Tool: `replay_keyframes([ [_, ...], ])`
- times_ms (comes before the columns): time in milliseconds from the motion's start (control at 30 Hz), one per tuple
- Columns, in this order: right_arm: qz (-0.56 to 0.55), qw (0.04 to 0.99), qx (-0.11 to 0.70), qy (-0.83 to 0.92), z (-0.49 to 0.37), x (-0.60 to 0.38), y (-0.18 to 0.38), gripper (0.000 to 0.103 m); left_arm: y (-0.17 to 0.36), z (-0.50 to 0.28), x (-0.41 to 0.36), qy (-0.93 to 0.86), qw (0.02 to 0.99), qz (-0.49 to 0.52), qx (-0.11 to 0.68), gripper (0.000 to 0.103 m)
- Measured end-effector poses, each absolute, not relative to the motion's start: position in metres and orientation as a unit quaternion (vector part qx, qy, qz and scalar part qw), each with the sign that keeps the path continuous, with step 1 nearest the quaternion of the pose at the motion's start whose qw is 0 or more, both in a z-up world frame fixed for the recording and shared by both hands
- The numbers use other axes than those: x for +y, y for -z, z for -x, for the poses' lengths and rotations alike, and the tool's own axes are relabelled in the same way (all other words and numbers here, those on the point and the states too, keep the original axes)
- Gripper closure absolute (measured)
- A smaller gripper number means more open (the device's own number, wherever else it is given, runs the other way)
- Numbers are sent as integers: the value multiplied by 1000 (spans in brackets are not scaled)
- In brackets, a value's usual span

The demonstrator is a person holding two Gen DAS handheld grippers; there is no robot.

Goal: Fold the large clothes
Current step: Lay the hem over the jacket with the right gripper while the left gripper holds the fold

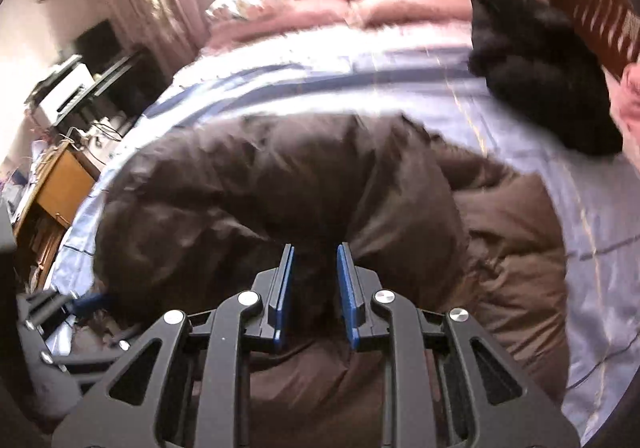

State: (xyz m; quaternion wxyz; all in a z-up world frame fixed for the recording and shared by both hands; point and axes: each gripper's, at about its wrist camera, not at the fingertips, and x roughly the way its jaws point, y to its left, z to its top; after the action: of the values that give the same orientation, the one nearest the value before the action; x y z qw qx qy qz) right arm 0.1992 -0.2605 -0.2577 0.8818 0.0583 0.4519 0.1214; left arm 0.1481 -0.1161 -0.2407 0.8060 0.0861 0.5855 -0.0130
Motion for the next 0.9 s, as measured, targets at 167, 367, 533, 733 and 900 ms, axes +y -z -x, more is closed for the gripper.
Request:
replay_keyframes([
  [167,-73,878,454,-130,-197,-260,257,80,266,-155,-111,19,782,-84,618,46],
  [367,-62,898,396,-180,-212,-232,233,74,255,-144,-121,17,783,-93,614,46],
  [533,12,875,468,-123,-240,-200,270,71,261,-138,-117,22,779,-83,622,45],
  [733,52,874,467,-125,-240,-189,291,69,269,-143,-108,25,772,-65,631,43],
  [900,19,868,476,-139,-214,-201,256,60,269,-148,-103,21,771,-59,634,40],
])
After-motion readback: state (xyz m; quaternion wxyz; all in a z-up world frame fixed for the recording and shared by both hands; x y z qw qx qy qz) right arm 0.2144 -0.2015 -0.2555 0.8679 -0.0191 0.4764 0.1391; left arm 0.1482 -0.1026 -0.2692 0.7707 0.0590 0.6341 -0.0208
